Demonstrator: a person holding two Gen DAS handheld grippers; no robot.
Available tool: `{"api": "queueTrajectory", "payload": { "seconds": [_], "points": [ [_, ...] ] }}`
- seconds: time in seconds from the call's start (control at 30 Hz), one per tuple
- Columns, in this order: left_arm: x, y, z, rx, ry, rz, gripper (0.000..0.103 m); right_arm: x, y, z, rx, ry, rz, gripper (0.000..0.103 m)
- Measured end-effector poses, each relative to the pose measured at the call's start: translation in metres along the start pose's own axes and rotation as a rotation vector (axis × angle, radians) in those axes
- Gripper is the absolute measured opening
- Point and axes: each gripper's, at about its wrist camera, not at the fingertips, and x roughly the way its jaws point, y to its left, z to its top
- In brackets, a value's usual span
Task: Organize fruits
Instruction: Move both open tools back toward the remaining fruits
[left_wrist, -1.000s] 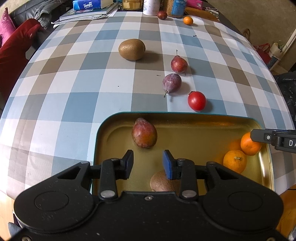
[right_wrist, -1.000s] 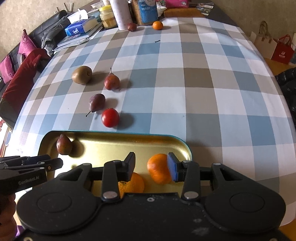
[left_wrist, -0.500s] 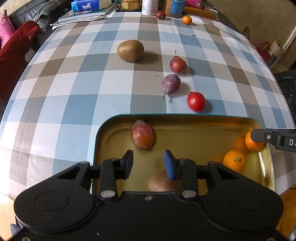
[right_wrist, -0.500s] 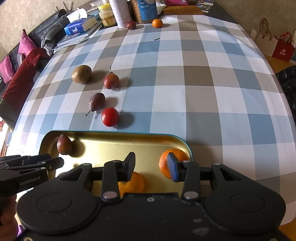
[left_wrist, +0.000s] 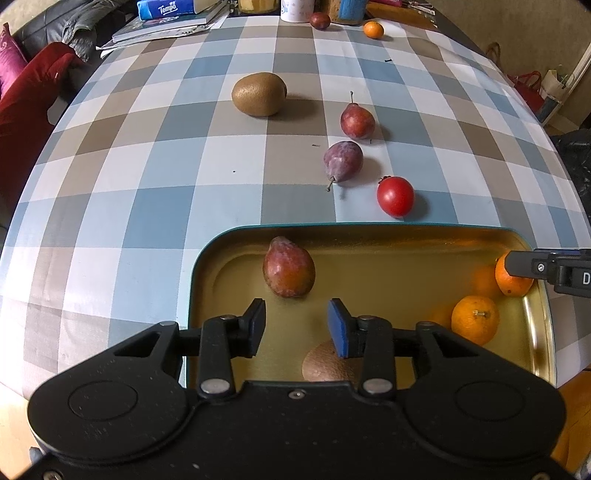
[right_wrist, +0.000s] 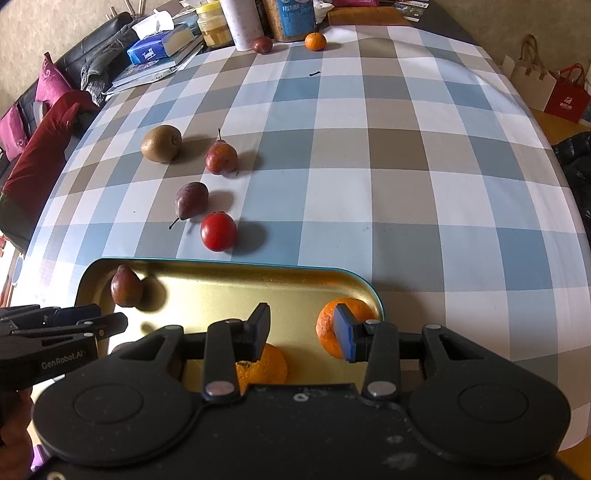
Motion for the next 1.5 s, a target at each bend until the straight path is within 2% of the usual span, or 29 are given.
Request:
{"api": "queueTrajectory", "payload": {
  "seconds": [0.43, 0.83, 1.5],
  "points": [
    [0.000, -0.002, 0.009, 0.046, 0.051, 0.004, 0.048, 0.003, 0.002, 0.010, -0.011, 0.033, -0.004, 0.042],
    [-0.002, 0.000, 0.024, 0.067, 0.035, 0.035, 0.048, 0.003, 0.010, 0.023, -0.032, 0.034, -0.002, 0.042],
    [0.010, 0.030, 0.080, -0.011, 0.003, 0.066, 0.048, 0.023, 0.021, 0.070, -0.020, 0.029, 0.002, 0.042]
  ]
}}
